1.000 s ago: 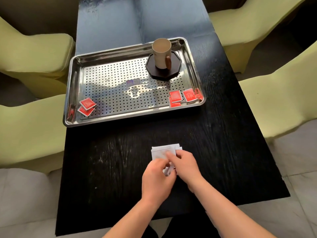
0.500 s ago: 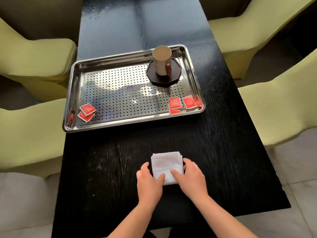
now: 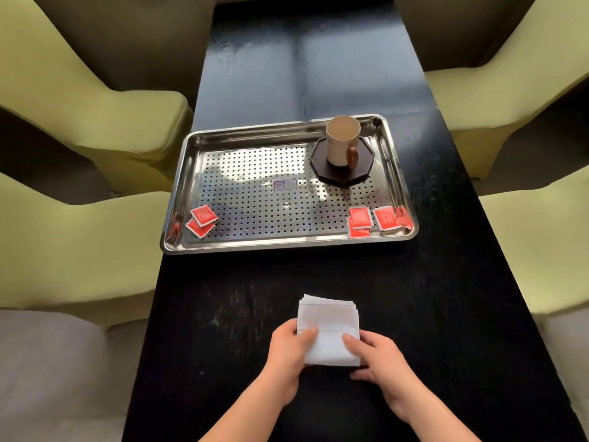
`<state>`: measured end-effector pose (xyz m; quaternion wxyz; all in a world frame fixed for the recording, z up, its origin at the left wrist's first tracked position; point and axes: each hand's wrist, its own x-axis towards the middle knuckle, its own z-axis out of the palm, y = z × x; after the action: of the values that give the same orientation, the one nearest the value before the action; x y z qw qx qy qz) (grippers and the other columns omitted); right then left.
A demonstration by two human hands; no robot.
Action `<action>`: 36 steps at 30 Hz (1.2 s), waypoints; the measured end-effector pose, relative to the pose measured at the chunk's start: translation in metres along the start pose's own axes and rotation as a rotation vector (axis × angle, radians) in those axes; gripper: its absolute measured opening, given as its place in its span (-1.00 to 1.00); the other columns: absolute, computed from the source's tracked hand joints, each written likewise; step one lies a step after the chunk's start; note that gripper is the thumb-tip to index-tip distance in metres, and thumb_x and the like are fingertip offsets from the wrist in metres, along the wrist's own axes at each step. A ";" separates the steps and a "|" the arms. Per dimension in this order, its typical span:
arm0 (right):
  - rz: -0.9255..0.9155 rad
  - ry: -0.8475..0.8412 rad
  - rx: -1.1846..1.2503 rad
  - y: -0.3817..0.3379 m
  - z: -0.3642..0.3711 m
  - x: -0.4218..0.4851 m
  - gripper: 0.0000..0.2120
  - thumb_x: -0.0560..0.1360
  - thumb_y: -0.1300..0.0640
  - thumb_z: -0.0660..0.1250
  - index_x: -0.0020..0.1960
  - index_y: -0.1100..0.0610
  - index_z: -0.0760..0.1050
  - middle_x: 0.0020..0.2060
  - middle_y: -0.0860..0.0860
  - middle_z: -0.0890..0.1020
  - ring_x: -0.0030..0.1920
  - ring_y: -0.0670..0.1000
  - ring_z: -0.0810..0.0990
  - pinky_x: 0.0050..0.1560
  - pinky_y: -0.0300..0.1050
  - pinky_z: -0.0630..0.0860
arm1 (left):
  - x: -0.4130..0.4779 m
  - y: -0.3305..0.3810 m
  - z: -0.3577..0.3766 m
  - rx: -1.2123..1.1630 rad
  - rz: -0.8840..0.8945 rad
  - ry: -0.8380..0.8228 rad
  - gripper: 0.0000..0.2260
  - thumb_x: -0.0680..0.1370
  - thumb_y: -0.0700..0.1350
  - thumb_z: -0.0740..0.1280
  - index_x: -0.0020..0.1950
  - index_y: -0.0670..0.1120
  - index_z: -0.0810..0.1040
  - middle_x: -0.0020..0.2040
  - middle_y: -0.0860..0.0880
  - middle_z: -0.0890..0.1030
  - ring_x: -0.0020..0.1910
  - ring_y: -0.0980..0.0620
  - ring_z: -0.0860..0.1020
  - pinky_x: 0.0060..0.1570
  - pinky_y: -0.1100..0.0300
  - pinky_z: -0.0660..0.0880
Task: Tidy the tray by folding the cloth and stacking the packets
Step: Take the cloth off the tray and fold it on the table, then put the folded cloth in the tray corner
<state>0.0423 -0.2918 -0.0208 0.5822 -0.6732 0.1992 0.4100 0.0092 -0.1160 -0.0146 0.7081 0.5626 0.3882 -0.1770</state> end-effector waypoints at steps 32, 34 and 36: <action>-0.343 0.086 -0.338 -0.257 0.161 0.152 -0.82 0.59 0.23 0.31 0.17 0.22 0.56 -0.06 0.16 0.65 -0.22 0.10 0.64 -0.31 -0.13 0.63 | 0.148 0.125 -0.143 -0.769 -0.199 0.350 -0.72 0.60 -0.20 0.35 0.29 -0.23 0.46 0.12 -0.28 0.61 -0.01 -0.29 0.64 -0.07 -0.16 0.60; -0.360 0.062 -0.399 -0.278 0.174 0.173 -0.80 0.61 0.22 0.28 0.20 0.22 0.54 -0.04 0.15 0.64 -0.19 0.09 0.64 -0.27 -0.13 0.63 | 0.152 0.126 -0.145 -0.755 -0.207 0.370 -0.77 0.60 -0.23 0.33 0.24 -0.24 0.49 0.07 -0.27 0.63 -0.03 -0.28 0.65 -0.18 -0.13 0.61; -0.369 0.050 -0.429 -0.296 0.188 0.193 -0.77 0.62 0.20 0.26 0.25 0.22 0.52 -0.02 0.14 0.64 -0.16 0.09 0.64 -0.23 -0.11 0.63 | 0.154 0.124 -0.145 -0.744 -0.209 0.390 -0.81 0.60 -0.25 0.31 0.21 -0.26 0.50 0.03 -0.29 0.64 -0.04 -0.28 0.65 -0.24 -0.10 0.61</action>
<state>0.3156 -0.0016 0.0136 0.4860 -0.8159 -0.0038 0.3133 0.1421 0.0858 -0.0575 0.7544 0.2494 0.6070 0.0140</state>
